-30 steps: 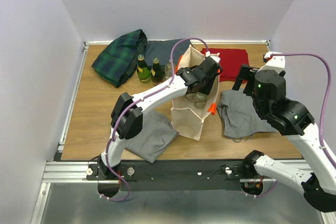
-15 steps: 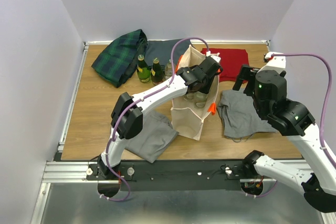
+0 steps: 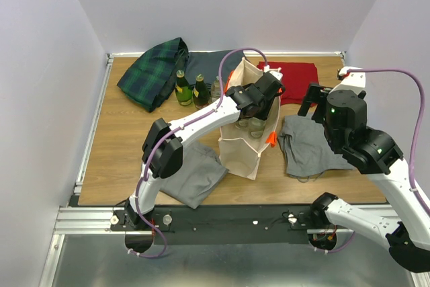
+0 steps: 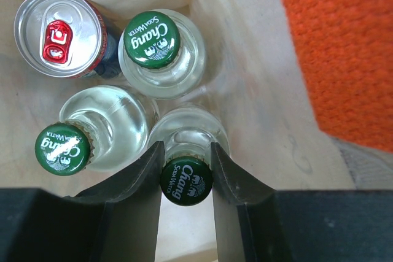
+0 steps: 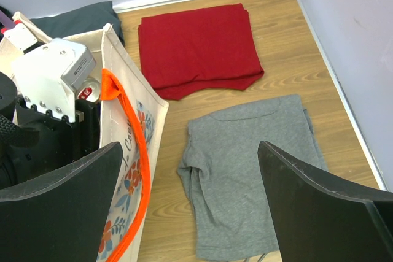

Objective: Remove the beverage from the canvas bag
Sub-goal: Take out the drink from the canvas bag.

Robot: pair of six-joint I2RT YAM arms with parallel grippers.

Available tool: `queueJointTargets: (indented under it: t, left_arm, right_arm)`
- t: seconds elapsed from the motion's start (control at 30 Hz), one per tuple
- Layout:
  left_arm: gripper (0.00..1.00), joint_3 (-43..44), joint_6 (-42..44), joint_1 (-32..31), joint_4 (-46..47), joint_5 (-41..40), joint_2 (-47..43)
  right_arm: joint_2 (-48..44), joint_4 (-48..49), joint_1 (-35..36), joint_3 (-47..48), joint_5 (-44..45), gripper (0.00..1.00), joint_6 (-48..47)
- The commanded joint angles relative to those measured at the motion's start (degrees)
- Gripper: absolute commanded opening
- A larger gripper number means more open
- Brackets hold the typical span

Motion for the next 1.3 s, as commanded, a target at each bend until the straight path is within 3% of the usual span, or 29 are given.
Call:
queueJointTargets:
  t: [0.0,0.73,1.1,1.27]
  left_arm:
    - [0.00,-1.5,0.0,0.0,1.4,0.4,-1.4]
    - [0.00,2.4,6.7,0.1,-3.2,6.4,-5.5]
    - [0.00,-1.5,9.8,0.0,-1.1,6.3,-7.9]
    - [0.00,0.6,10.3,0.1,-3.2,5.2,-8.0]
  right_arm:
    - [-0.5,1.0,0.3,-0.5,0.7,1.00,0.6]
    - [0.1,2.9,0.3,0.1,-1.1,1.00,1.4]
    - [1.1,3.8,0.3,0.6,-1.4,1.00,1.3]
    - [0.7,4.1,0.4,0.8,-0.4,1.00,2.3]
